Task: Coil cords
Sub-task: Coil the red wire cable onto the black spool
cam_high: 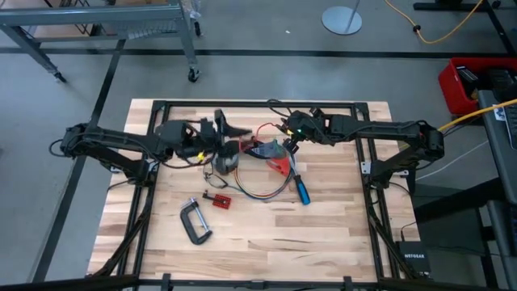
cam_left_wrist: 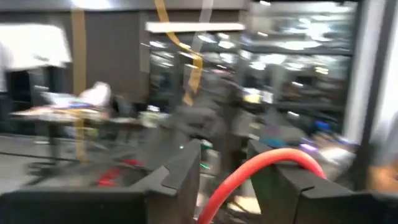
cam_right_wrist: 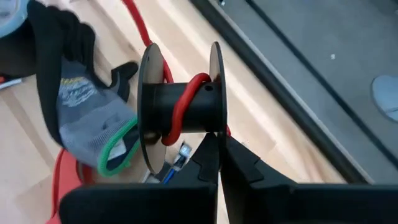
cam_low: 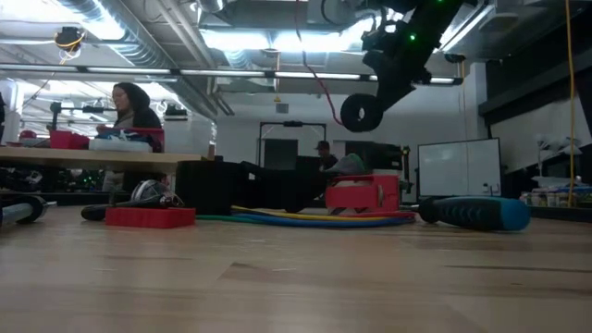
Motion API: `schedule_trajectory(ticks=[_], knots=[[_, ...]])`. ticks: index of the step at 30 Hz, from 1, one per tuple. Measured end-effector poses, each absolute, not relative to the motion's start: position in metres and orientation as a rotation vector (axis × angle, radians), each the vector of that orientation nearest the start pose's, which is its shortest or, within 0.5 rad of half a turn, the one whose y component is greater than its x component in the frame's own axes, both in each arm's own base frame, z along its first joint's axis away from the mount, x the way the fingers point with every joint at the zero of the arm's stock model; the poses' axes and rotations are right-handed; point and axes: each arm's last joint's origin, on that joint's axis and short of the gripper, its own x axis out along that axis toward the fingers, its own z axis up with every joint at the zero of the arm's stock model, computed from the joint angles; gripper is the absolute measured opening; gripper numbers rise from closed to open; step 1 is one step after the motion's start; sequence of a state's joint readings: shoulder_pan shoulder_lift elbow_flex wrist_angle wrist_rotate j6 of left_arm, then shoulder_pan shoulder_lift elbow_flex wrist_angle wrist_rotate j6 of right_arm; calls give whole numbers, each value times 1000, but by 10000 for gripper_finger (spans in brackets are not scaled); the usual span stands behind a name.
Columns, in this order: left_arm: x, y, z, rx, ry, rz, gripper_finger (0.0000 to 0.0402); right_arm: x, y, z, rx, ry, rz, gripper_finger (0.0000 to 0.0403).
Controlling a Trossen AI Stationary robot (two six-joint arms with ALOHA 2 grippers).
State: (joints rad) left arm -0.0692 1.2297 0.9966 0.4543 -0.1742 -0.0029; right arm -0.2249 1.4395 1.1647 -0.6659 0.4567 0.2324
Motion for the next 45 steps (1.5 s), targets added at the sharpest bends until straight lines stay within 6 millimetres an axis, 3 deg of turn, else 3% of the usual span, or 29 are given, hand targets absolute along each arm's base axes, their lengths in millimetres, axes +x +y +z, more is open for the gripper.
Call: schedule_trajectory(ticks=[7, 12, 19, 26, 40, 45], knots=[[277, -42, 365, -35, -107, -128, 156, 285, -83, 304, 54, 830, -758, 5], [275, -54, 356, -52, -13, -174, 172, 285, -85, 319, 30, 815, -756, 5], [273, -58, 339, -208, 172, -164, 178, 279, -84, 341, 13, 833, -752, 5], [268, -51, 317, -246, 385, 72, 164, 270, -80, 356, 24, 904, -708, 5], [252, -33, 296, -79, 536, 555, 153, 268, -70, 361, 177, 955, -387, 5], [253, -23, 285, -242, 464, 668, 152, 270, -68, 361, 214, 948, -315, 5]])
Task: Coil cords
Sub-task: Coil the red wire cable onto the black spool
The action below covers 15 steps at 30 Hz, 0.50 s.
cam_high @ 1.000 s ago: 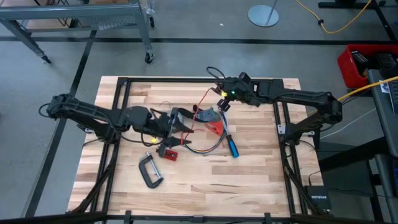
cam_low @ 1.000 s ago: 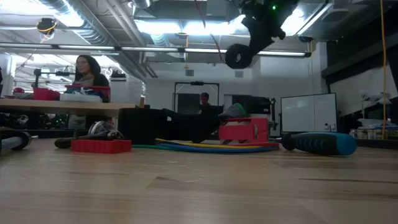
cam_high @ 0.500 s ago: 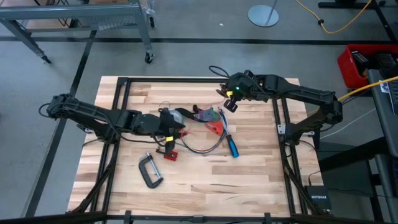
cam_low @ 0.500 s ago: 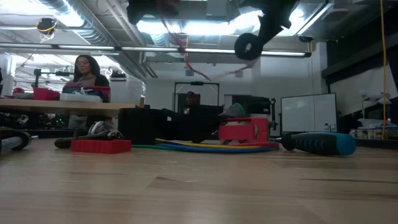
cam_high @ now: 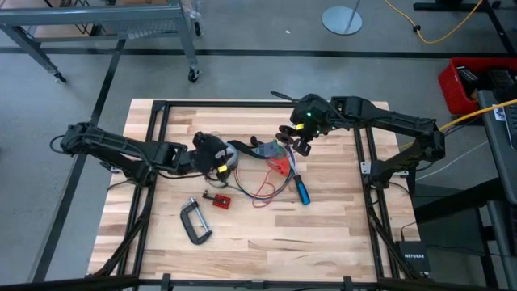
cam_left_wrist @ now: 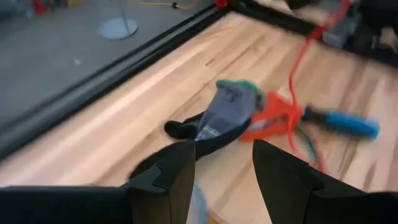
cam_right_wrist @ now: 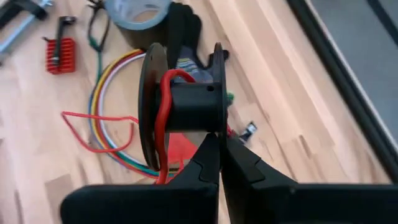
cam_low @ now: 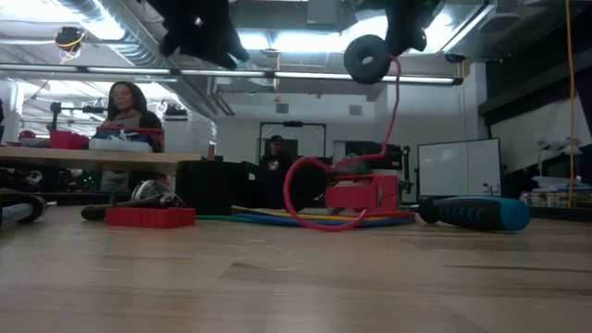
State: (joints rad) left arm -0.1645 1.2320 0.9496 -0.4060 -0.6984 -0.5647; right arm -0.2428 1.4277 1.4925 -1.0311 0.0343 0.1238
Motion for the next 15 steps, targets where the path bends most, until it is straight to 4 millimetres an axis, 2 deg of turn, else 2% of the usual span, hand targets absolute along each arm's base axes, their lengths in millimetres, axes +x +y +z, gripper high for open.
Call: schedule_trajectory(ticks=[6, 15], knots=[[264, -21, 265, -342, 374, 655, 152, 278, -69, 368, 222, 836, -268, 5], [299, -27, 252, -236, 192, 550, 152, 296, -69, 389, 199, 548, -133, 5]])
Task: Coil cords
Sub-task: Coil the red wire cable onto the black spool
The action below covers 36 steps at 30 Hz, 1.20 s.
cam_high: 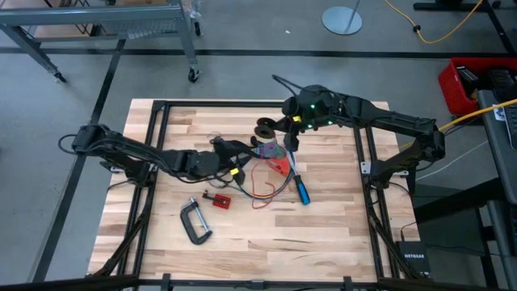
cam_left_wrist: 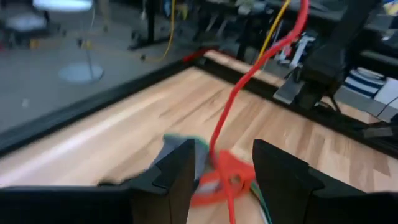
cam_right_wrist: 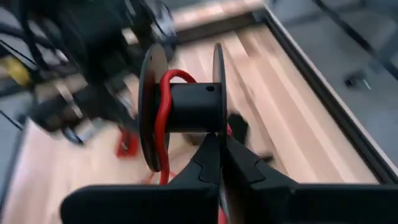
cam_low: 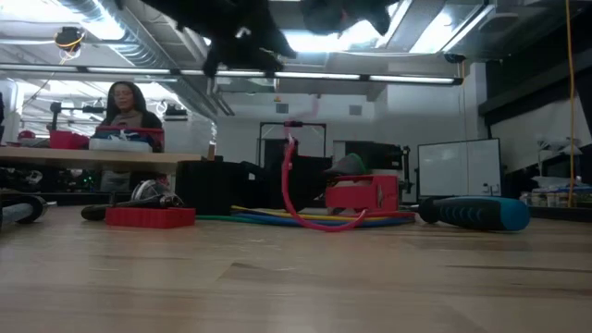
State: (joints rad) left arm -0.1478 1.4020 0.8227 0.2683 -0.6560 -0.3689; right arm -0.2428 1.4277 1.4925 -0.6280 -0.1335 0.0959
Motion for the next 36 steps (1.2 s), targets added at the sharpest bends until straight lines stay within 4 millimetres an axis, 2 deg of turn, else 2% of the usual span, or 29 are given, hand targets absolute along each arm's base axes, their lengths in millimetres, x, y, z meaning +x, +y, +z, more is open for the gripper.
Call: schedule_trajectory(ticks=[5, 9, 31, 36], knots=[[316, -26, 245, -149, 128, 535, 152, 303, -67, 401, 200, 418, -13, 5], [321, -18, 236, -147, 139, 563, 152, 304, -67, 403, 202, 389, 29, 5], [323, -16, 233, -170, 138, 574, 152, 298, -67, 390, 195, 533, -34, 5], [323, -17, 233, -199, 134, 555, 152, 295, -69, 387, 178, 573, -122, 5]])
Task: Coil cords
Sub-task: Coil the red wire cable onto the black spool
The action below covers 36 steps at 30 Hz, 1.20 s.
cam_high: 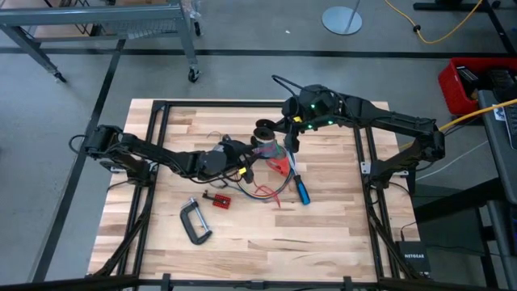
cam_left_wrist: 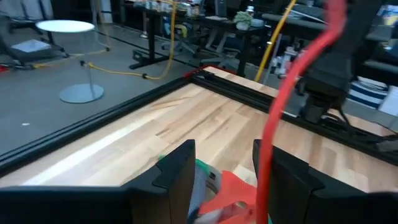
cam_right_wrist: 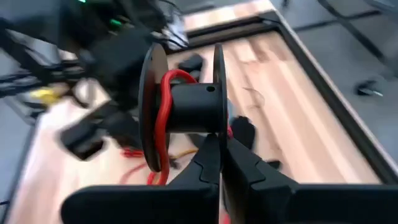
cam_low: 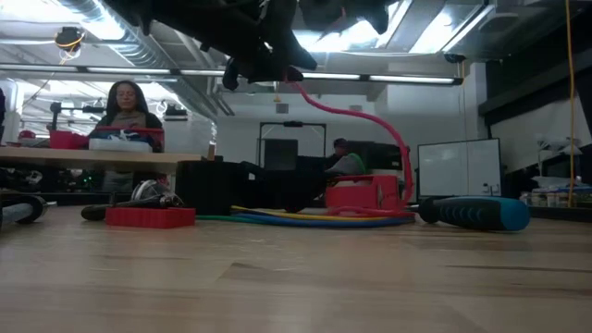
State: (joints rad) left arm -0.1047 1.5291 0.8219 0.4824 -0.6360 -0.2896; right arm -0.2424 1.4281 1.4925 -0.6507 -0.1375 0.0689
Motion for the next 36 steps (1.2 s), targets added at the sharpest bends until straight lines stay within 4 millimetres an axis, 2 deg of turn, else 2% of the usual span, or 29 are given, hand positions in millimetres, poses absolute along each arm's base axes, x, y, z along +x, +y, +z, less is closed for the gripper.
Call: schedule_trajectory(ticks=[6, 31, 36], knots=[[324, -18, 233, -231, 137, 500, 152, 293, -71, 384, 157, 612, -204, 5], [324, -17, 233, -225, 139, 500, 152, 297, -70, 389, 170, 544, -132, 5], [324, -17, 233, -224, 143, 501, 121, 297, -70, 389, 170, 545, -131, 5]])
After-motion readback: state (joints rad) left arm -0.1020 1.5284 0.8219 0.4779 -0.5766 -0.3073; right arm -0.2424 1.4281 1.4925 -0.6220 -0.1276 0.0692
